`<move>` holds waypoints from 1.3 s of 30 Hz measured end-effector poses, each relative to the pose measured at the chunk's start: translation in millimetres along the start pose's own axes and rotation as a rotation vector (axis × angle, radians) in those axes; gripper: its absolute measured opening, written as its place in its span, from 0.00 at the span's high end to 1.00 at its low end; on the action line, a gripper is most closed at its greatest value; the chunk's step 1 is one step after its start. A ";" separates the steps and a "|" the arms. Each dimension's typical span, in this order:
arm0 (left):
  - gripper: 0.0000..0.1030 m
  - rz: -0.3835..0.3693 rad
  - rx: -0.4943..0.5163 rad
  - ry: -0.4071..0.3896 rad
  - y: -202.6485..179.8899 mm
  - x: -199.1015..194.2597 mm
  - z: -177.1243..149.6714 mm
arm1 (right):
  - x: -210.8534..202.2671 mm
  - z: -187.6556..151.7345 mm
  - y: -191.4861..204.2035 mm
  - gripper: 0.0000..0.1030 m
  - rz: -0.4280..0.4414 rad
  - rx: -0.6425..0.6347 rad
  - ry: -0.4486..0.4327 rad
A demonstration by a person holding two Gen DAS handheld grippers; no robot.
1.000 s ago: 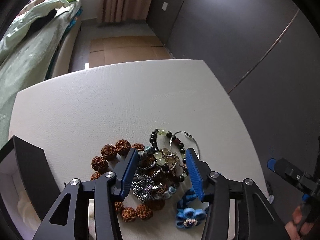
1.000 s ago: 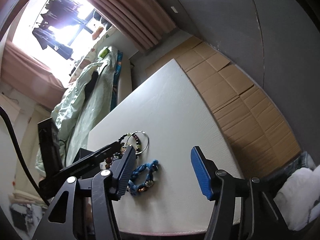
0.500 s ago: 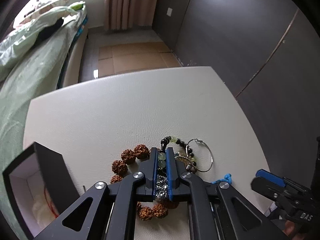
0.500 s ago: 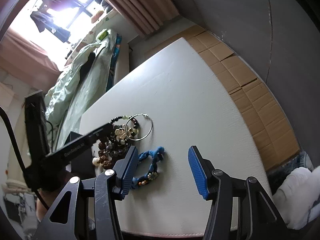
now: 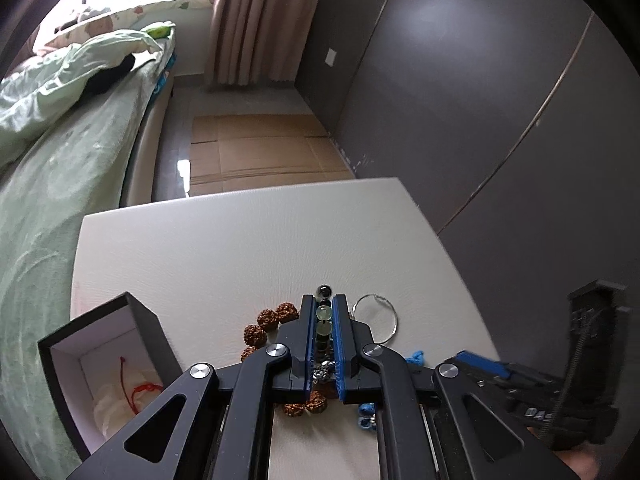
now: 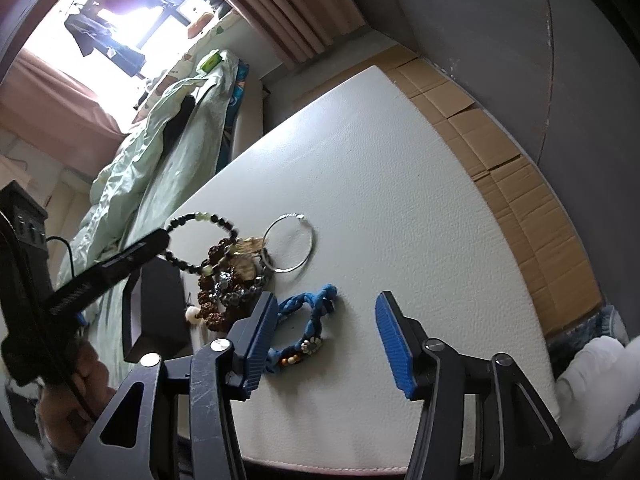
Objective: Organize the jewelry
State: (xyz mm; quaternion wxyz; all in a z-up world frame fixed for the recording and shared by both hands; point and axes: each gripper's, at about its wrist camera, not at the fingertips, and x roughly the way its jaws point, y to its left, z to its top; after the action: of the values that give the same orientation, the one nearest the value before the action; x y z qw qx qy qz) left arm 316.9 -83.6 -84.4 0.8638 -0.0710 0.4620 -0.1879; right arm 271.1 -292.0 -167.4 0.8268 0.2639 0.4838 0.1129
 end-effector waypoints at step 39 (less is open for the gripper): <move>0.92 -0.026 -0.047 -0.155 60.1 -97.9 -22.1 | -0.8 -13.0 61.1 0.92 -0.097 -0.243 -0.032</move>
State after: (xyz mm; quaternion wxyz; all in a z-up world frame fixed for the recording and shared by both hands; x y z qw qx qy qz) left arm 265.0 10.9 -39.1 0.8925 -0.1114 0.3971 -0.1823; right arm 263.8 -237.1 -138.5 0.8648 0.1398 0.4654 0.1264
